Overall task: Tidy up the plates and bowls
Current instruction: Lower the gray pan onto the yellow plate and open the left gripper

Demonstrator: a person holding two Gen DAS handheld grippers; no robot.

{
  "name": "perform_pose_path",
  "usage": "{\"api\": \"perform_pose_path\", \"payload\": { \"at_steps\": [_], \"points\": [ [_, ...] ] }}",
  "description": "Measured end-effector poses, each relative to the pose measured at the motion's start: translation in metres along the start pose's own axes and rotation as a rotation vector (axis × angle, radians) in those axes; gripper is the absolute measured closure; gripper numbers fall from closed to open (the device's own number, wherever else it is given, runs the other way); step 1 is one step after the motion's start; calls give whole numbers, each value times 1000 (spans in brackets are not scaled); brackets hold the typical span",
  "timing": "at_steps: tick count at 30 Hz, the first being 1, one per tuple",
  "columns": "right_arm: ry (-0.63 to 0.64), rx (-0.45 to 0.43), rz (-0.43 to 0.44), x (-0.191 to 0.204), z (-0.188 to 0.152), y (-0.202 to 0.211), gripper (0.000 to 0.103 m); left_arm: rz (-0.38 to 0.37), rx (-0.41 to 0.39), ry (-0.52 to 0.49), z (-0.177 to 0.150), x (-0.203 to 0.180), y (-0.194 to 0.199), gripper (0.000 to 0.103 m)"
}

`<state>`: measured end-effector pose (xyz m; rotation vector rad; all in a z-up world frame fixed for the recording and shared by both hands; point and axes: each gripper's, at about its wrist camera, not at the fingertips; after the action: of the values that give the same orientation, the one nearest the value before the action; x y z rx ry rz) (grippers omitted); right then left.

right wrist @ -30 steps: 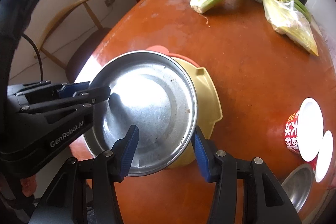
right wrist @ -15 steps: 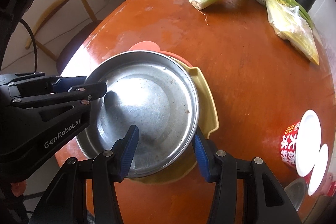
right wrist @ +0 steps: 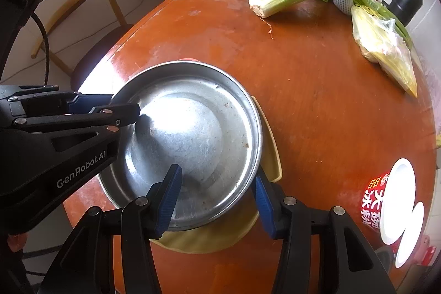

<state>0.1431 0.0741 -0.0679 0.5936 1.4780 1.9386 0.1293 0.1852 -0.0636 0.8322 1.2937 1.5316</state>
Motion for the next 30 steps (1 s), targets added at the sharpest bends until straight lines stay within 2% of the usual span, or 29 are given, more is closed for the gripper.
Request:
{"api": "perform_pose_path", "payload": {
  "at_steps": [12, 14, 17, 30],
  "points": [
    [-5, -4, 19, -4, -2, 7, 49, 6, 4, 13, 2, 6, -2, 81],
    [-3, -6, 17, -5, -2, 7, 49, 15, 3, 17, 2, 7, -2, 74],
    [-2, -9, 16, -5, -3, 9, 49, 12, 5, 30, 2, 10, -3, 69],
    [-10, -60, 14, -8, -2, 28, 48, 18, -18, 13, 1, 5, 8, 69]
  ]
}}
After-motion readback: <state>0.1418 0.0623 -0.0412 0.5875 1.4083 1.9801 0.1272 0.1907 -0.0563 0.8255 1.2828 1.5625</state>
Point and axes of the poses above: each gripper's, at about its wrist camera, not at the fingertips, and y roughly against the way its jaws point, x to its left, z to its top, and after that the axes turned 1 degree about y, right-handed
